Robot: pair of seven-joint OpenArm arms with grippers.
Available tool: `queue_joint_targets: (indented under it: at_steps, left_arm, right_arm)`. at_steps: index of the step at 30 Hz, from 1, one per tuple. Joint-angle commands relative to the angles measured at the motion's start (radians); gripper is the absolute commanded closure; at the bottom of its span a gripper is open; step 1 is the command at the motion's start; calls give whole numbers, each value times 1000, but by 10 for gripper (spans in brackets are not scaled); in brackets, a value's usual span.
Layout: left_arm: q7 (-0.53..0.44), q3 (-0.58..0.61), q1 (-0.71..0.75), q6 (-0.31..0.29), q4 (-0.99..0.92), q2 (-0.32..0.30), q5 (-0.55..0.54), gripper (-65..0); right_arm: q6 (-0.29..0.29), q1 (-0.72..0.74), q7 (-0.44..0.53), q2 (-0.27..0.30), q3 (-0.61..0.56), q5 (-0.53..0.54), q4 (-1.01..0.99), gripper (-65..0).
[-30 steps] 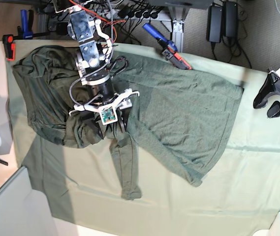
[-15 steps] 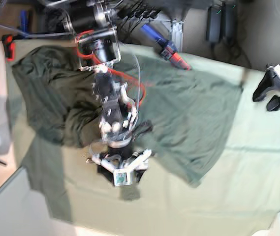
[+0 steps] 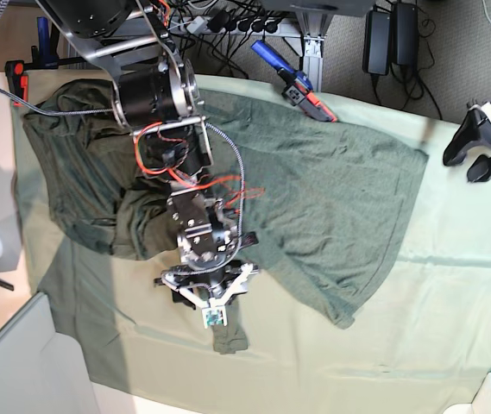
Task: Fold the T-shirt properly
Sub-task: 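Carry the sleeve across the shirt body toward the left gripper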
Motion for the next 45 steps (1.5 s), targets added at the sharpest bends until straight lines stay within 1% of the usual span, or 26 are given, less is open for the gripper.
queue_joint_targets:
  at_steps: [1, 4, 5, 7, 9, 14, 17, 21, 23, 27, 30, 34, 38, 41, 45]
  left_arm:
    - [-31, -6, -3, -12, 17, -14, -24, -425]
    - [-58, -6, -6, -12, 17, -14, -23, -425]
    - [-58, -6, -6, -12, 17, -14, -23, -425]
    - [-58, -6, -6, -12, 17, -14, -22, -425]
    - [-58, -6, -6, -12, 17, -14, -16, -425]
    - [-81, -6, -10, -12, 17, -14, 14, -425]
    - [-80, -6, -21, -12, 16, -14, 26, -425]
    - [-80, -6, -22, -12, 16, -14, 34, -425]
    - [-80, -6, -22, -12, 16, -14, 33, -425]
    - [-80, -6, -22, -12, 16, -14, 36, -425]
    - [-82, -6, -22, -12, 16, -14, 46, -425]
    - [-105, -6, -22, -12, 16, -14, 77, -425]
    - [-111, -6, -23, -12, 16, -14, 77, -425]
    - [-111, -6, -23, -12, 16, -14, 77, -425]
    - [-111, -6, -23, -12, 16, -14, 78, -425]
  right_arm:
    - [-8, 24, 24, -1, 3, -20, 13, -242]
    - [-8, 23, 34, -3, 3, -61, 42, -22]
    - [-8, 21, 34, -3, 3, -62, 61, 0]
    - [-6, 19, 26, -3, 3, -61, 105, 0]
    - [9, 8, 23, -3, 3, -61, 165, 0]
    - [142, -55, -5, -15, 2, 4, 363, 0]
    - [193, -103, -26, -16, -27, 43, 481, 0]
    - [249, -176, -52, -8, -113, 47, 626, 0]
    - [264, -210, -60, -1, -163, 47, 690, 0]
    - [264, -274, -85, 29, -257, 47, 803, 0]
    - [264, -312, -100, 59, -298, 47, 862, 0]
    - [264, -359, -102, 84, -316, 47, 900, 0]
    - [275, -393, -102, 92, -316, 55, 923, 0]
    - [303, -411, -103, 92, -316, 82, 940, 0]
    - [333, -432, -103, 92, -316, 89, 945, 0]
